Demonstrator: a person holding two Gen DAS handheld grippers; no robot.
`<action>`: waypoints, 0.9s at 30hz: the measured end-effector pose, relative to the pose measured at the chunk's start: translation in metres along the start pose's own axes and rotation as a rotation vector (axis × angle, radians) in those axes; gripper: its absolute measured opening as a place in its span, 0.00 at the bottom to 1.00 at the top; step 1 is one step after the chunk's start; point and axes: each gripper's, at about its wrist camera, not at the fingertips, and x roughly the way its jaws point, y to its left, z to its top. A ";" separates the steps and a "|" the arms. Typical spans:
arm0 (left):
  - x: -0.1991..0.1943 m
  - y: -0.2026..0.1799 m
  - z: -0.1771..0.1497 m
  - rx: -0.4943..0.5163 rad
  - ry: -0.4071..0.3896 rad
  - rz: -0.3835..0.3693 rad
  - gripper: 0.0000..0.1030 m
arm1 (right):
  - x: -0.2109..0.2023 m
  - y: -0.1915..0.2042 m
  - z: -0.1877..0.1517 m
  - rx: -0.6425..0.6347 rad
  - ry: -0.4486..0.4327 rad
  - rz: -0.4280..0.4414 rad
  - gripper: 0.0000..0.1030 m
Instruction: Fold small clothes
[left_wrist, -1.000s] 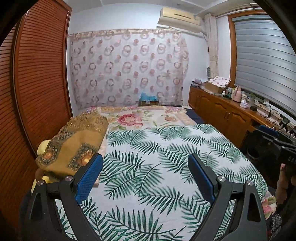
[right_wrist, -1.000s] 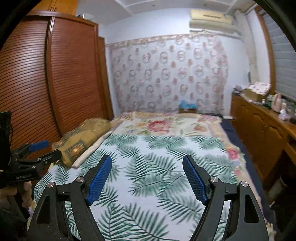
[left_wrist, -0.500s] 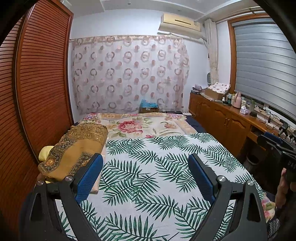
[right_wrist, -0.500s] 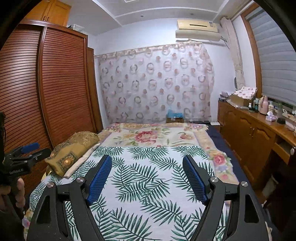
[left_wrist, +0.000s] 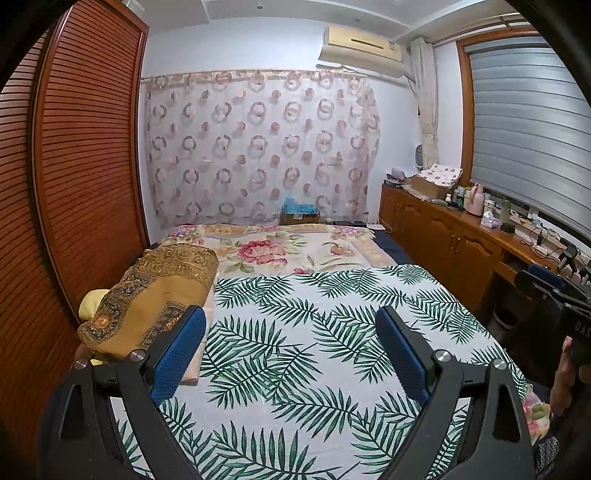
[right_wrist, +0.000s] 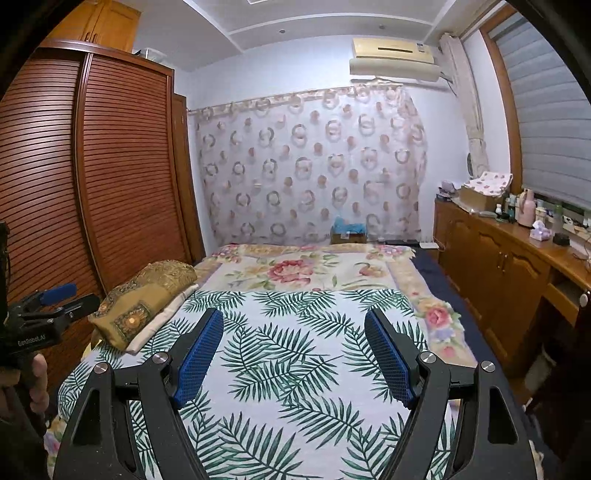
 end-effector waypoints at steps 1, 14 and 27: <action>0.000 0.000 0.000 0.000 0.001 0.001 0.91 | 0.000 -0.001 0.000 -0.001 0.000 0.000 0.78; -0.001 0.002 0.000 -0.001 -0.001 0.003 0.91 | 0.000 -0.006 0.002 -0.006 0.000 0.003 0.78; -0.001 0.002 0.000 -0.001 -0.001 0.004 0.91 | 0.000 -0.007 0.001 -0.007 0.002 0.004 0.78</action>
